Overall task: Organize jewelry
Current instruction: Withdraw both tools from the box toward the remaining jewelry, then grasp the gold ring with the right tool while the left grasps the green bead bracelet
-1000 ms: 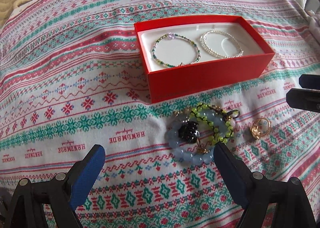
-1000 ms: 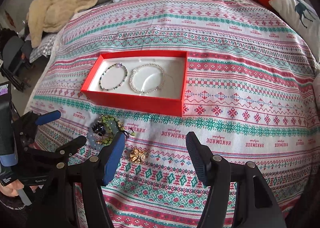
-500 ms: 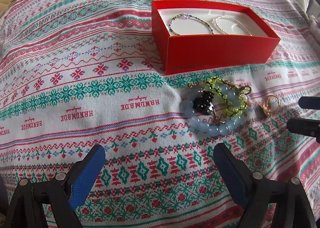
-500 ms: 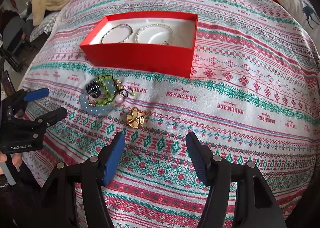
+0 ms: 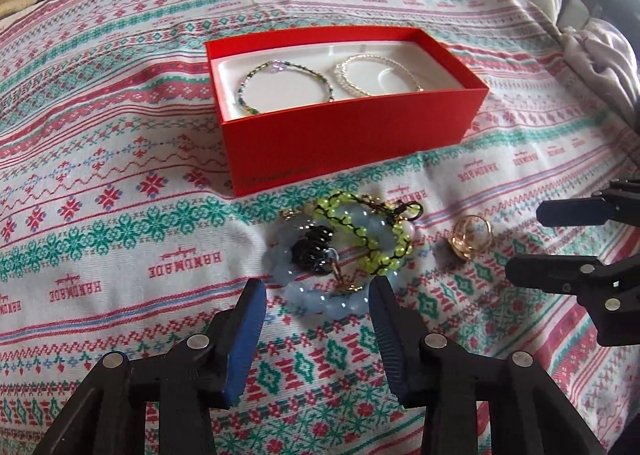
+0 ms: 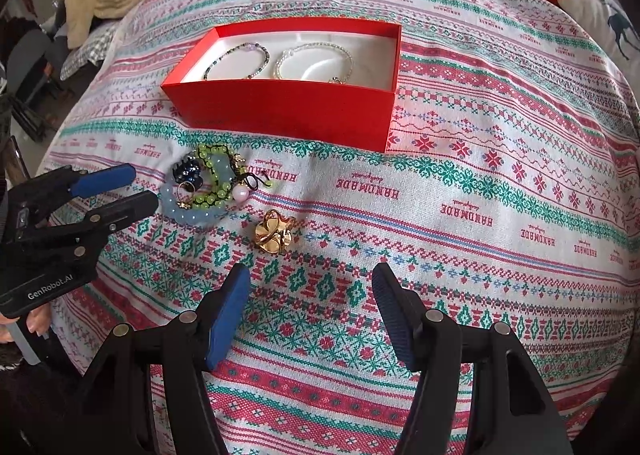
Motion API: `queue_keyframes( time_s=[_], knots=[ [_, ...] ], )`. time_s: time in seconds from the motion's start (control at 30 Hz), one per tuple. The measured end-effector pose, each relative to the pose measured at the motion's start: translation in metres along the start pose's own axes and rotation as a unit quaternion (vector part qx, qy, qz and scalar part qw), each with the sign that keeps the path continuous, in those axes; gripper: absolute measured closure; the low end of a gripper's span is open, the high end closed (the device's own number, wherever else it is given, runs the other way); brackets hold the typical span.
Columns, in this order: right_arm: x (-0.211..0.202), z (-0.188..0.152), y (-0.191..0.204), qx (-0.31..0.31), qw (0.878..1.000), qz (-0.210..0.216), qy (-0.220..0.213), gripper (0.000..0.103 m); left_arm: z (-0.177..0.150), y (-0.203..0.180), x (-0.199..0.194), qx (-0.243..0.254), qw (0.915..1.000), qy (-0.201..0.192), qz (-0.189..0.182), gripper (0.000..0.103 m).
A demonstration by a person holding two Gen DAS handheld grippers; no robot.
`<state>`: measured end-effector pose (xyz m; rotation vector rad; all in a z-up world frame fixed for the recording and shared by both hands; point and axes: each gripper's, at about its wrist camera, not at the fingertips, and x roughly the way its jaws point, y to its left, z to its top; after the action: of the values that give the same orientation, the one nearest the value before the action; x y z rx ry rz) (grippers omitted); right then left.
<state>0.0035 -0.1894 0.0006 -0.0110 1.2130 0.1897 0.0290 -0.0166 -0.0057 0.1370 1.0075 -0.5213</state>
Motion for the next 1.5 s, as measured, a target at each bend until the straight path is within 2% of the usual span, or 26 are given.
queue_keyframes(
  time_s=[0.33,0.43,0.53,0.67,0.9,1.17,1.2,1.37,1.5],
  knots=[
    [0.009,0.006,0.009,-0.001,1.000,0.021,-0.004,0.037,0.006,-0.020,0.004,0.019,0.9997,0.003,-0.015,0.067],
    [0.012,0.010,0.014,-0.006,1.000,0.025,-0.007,0.040,0.008,-0.022,0.006,0.024,0.9994,0.009,-0.024,0.075],
    [0.019,0.014,0.017,-0.008,1.000,0.028,-0.004,0.051,0.007,-0.024,0.009,0.028,0.9992,0.013,-0.026,0.078],
    [0.026,0.017,0.018,-0.010,0.999,0.030,0.005,0.085,0.007,-0.025,0.010,0.030,0.9991,0.014,-0.028,0.078],
    [0.014,0.012,0.013,-0.014,1.000,0.026,-0.005,0.085,0.011,-0.031,0.015,0.042,0.9985,0.017,-0.031,0.078],
    [0.009,0.001,0.003,-0.009,1.000,0.019,0.002,0.085,0.014,-0.037,0.029,0.042,0.9986,0.031,-0.012,0.079],
    [0.008,0.001,0.002,-0.009,1.000,0.018,0.003,0.085,0.015,-0.037,0.029,0.041,0.9986,0.030,-0.011,0.080],
    [0.003,-0.002,-0.005,-0.005,1.000,0.016,0.002,0.085,0.017,-0.041,0.026,0.049,0.9985,0.021,-0.009,0.100],
    [0.002,-0.001,-0.008,-0.001,1.000,0.015,0.001,0.085,0.017,-0.042,0.023,0.050,0.9986,0.014,-0.004,0.103]
  ],
)
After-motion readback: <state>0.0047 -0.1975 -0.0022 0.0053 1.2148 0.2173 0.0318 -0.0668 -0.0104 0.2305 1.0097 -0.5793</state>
